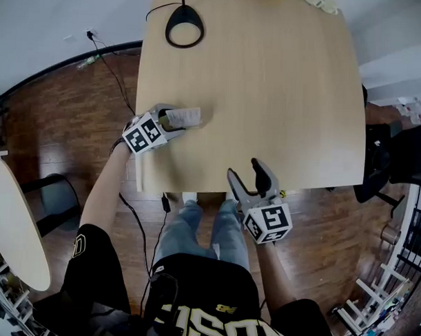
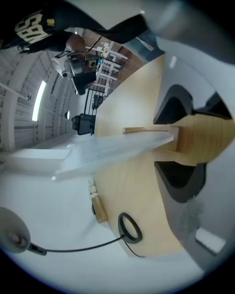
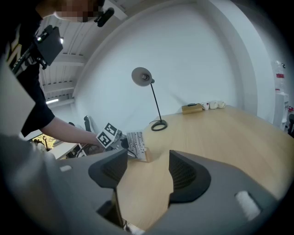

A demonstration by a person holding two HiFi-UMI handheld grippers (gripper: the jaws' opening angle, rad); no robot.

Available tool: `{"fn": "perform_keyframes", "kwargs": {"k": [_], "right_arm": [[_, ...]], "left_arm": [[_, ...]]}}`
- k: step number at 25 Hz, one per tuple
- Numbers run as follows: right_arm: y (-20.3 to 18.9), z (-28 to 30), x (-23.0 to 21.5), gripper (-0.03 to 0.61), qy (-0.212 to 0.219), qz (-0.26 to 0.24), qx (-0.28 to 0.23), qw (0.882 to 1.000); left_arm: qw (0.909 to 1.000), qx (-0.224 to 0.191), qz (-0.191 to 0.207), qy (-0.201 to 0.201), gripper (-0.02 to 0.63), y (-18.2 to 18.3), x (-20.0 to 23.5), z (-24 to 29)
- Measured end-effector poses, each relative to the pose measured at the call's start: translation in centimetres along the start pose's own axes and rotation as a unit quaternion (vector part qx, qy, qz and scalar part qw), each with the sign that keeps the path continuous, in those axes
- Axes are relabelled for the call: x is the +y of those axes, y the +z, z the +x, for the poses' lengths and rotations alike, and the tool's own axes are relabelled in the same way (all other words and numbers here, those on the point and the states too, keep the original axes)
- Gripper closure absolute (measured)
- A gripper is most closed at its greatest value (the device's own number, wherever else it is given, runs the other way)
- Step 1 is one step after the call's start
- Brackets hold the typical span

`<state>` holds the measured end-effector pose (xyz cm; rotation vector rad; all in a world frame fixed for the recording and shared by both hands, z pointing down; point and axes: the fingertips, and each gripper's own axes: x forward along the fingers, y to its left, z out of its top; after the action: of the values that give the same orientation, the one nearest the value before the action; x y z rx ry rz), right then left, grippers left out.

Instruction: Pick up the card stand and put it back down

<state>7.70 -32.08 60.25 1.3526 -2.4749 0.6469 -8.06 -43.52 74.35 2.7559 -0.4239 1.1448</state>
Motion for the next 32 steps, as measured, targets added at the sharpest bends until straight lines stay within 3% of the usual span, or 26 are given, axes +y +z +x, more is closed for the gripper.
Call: {"fn": "perform_keyframes", "kwargs": {"k": [2,4,7,10,14,18,21,25,29,32], "right_arm": [[0.5,-0.3,0.9,0.29,0.007,-0.004,-0.007,1.0],[1.0,-0.7,1.9,0.29,0.013,-0.008,-0.014,1.0],[2.9,-1.5,3.3,0.29,0.016,-0.017,-0.036,0.999],[5.6,-3.0,5.0,0.29,0.011,-0.024,-0.068,0.997],[8.5,-5.6,8.0,0.29,0.014,-0.023,-0.104,0.994],[9.5,-8.7,11.4,0.29,0.028,-0.055,-0.127,0.99],[9.1,-11.1,14.2,0.29,0.035,-0.074,-0.138,0.987],[8.2,-14.1,16.9,0.29,0.056,-0.101,-0.142,0.983],[5.8,-20.0,18.5,0.307,0.069,-0.1,-0.151,0.981],[4.1,-23.0,19.6,0.33,0.077,-0.091,-0.152,0.981]], "left_arm": [[0.9983,-0.012,-0.038,0.043,0.327,-0.3,0.3,-2.0],[0.9904,-0.05,-0.085,0.097,0.321,0.3,0.4,-5.1],[0.964,-0.137,-0.143,0.177,0.337,2.9,-0.1,-11.1],[0.9376,-0.2,-0.152,0.24,0.345,6.2,-2.4,-17.1],[0.9164,-0.231,-0.117,0.305,0.324,9.4,-8.1,-22.8],[0.8898,-0.302,-0.143,0.31,0.324,11.7,-13.7,-23.8],[0.8838,-0.315,-0.136,0.319,0.322,12.6,-17.7,-24.7],[0.8651,-0.321,-0.121,0.366,0.323,14.1,-22.3,-27.8],[0.8599,-0.308,-0.124,0.388,0.324,14.6,-29.3,-28.9],[0.8676,-0.291,-0.13,0.382,0.324,14.8,-33.3,-28.5]]}}
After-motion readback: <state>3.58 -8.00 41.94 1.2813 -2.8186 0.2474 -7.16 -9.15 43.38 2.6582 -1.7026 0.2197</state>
